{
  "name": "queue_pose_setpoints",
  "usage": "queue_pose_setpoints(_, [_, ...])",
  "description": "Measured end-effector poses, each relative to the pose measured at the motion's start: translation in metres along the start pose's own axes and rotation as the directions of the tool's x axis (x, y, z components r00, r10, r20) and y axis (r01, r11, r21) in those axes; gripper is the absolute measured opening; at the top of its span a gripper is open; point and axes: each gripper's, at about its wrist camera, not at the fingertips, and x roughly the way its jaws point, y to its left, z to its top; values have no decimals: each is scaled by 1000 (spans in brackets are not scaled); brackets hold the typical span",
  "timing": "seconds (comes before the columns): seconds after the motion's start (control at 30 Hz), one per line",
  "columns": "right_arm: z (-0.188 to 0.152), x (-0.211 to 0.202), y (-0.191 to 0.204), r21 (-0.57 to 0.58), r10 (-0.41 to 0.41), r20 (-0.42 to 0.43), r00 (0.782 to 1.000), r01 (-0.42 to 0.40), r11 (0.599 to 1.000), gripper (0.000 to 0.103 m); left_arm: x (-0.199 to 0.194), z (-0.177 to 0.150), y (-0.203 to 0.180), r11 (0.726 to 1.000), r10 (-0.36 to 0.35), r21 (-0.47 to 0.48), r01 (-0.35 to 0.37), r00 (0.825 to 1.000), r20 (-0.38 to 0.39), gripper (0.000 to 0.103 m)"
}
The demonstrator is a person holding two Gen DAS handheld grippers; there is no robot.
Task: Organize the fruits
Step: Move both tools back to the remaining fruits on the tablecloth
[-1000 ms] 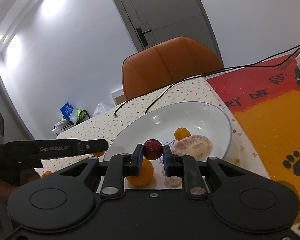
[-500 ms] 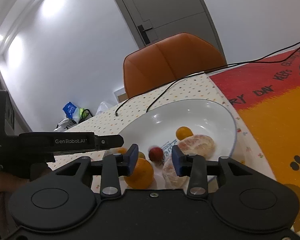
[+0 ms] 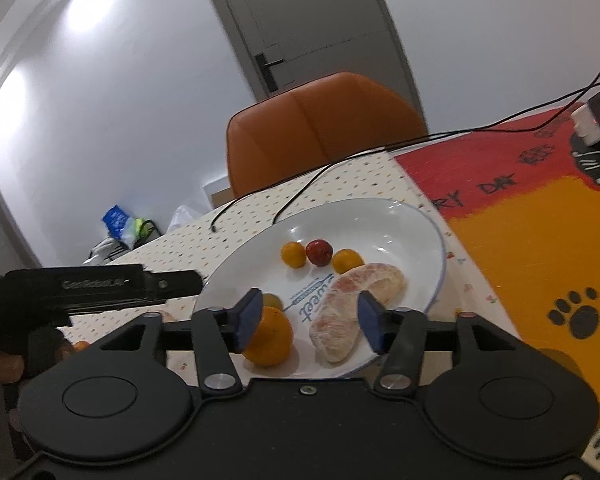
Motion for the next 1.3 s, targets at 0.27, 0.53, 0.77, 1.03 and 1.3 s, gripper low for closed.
queue_pose_setpoints(0.27, [-5,-10,13,-22,-44,14,999,44,999,76,-21,-7,17,999,32,-12,-32,999,19,86])
queue_pose_setpoints(0.53, [-7,-16,26,-29,-50,20,999,50,998,88,-45,-10,37,997,71,-32,-69,996,61,91])
queue_pose_setpoints(0.77, [-7,-20,41,-40,-18,34,999,19,999,96,-60,-12,54,995,94,-36,-92,994,62,92])
queue_pose_setpoints(1.03, [-9,-22,57,-46,-9,58,998,11,999,96,-77,-18,73,994,104,-51,-100,991,80,92])
queue_pose_setpoints(1.3, [-12,-24,74,-70,-3,45,999,6,998,103,-95,-21,93,990,123,-76,-115,987,105,95])
